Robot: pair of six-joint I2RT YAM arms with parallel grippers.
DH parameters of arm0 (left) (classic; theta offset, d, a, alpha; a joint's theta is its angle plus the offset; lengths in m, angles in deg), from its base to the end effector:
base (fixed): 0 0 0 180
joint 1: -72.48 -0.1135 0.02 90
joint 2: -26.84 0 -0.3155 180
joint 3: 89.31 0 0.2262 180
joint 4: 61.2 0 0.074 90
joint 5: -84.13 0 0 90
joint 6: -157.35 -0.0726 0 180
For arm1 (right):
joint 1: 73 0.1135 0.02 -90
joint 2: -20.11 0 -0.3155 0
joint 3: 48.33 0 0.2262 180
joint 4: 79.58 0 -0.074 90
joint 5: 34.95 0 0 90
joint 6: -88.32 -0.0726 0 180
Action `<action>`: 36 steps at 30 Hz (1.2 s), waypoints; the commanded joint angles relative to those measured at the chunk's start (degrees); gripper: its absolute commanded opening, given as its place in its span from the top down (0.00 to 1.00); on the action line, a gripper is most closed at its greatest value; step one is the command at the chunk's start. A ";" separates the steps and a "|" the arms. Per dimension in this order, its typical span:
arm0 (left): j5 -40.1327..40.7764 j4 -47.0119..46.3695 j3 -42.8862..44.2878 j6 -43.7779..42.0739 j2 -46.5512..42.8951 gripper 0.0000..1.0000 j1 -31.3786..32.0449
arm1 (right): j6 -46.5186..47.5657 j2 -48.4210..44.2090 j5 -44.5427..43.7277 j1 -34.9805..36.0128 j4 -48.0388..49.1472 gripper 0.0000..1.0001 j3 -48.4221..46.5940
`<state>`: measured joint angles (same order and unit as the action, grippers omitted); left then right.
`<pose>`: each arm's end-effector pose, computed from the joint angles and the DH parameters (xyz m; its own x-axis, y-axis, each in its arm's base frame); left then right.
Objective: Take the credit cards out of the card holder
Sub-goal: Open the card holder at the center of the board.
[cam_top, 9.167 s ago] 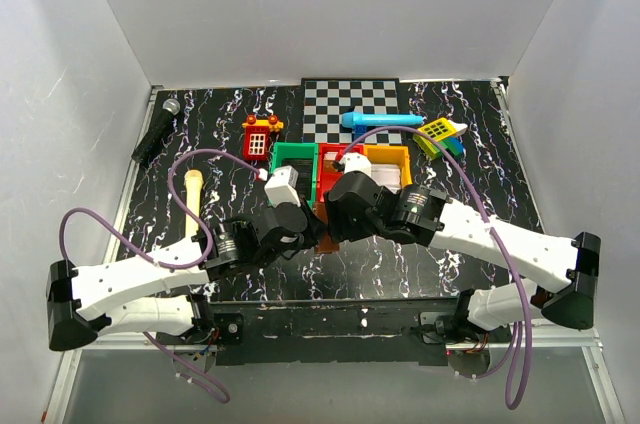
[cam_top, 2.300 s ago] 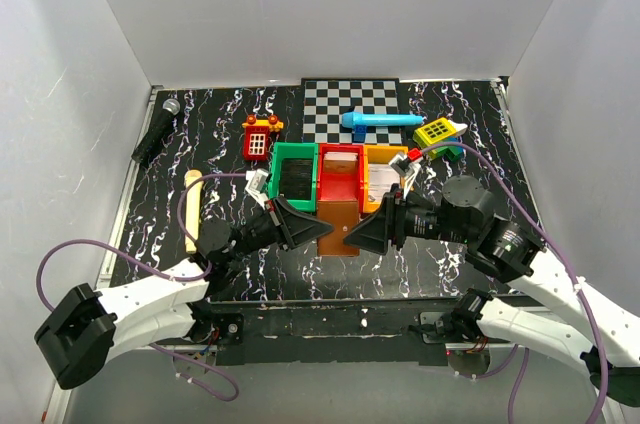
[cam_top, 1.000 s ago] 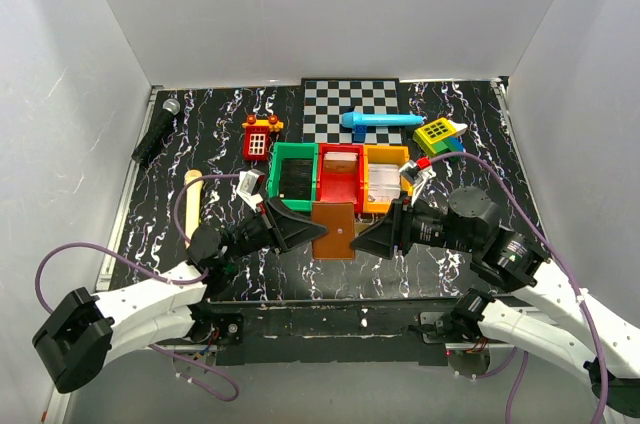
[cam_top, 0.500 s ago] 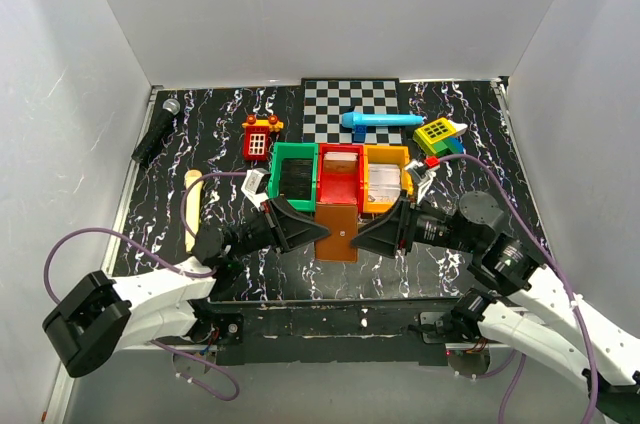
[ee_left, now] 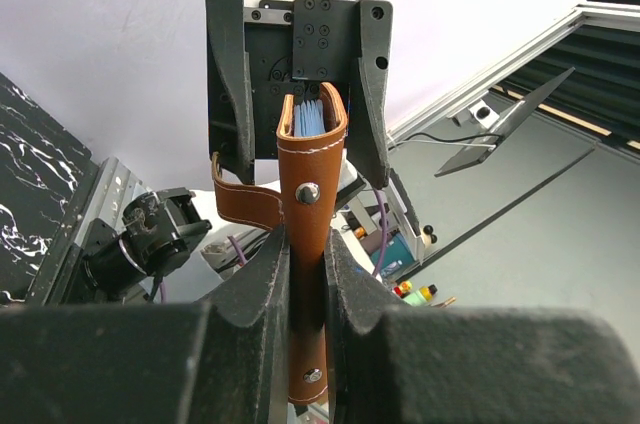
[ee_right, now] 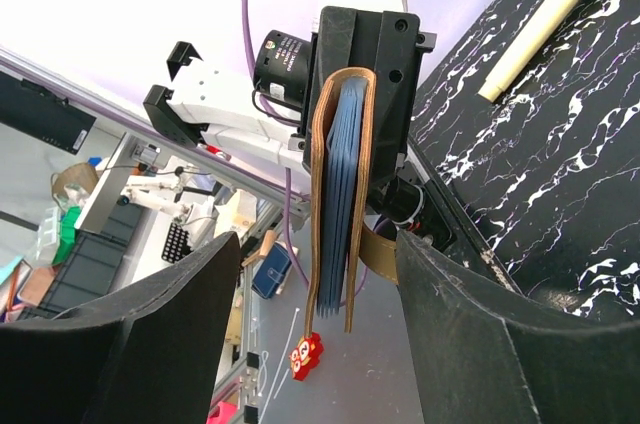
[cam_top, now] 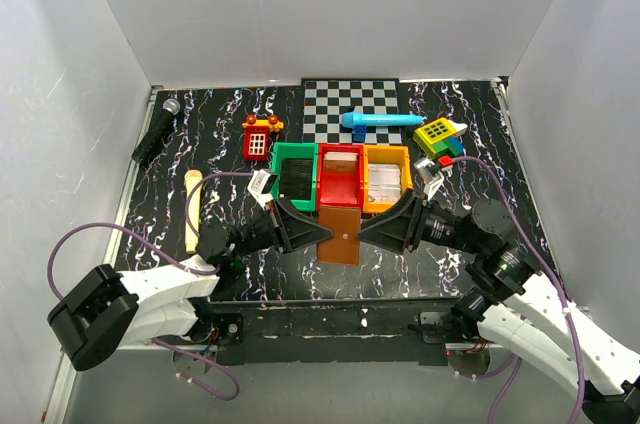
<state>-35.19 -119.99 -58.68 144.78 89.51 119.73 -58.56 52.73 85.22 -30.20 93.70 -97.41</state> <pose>0.1025 -0.1633 0.3356 -0.8481 -0.3362 -0.4095 0.5021 -0.2637 -0.8236 0.0530 0.0988 0.3708 -0.7285 0.3122 -0.6097 -0.6235 0.0664 0.7790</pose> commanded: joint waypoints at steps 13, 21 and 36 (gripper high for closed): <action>-0.30 -11.78 1.19 0.79 -1.33 1.00 0.04 | -5.26 -2.38 2.87 -4.84 7.95 0.32 3.98; -0.30 -12.14 1.37 0.88 -1.68 1.00 0.04 | -6.22 -2.91 2.96 -6.59 7.68 0.33 5.04; -1.70 -10.64 3.82 0.62 -0.45 1.00 0.13 | -3.23 0.51 4.72 -7.39 2.94 0.39 1.00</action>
<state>-35.94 -120.03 -57.87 145.55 89.10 119.73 -63.63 52.51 88.45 -37.37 97.05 -92.60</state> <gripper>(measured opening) 0.097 0.610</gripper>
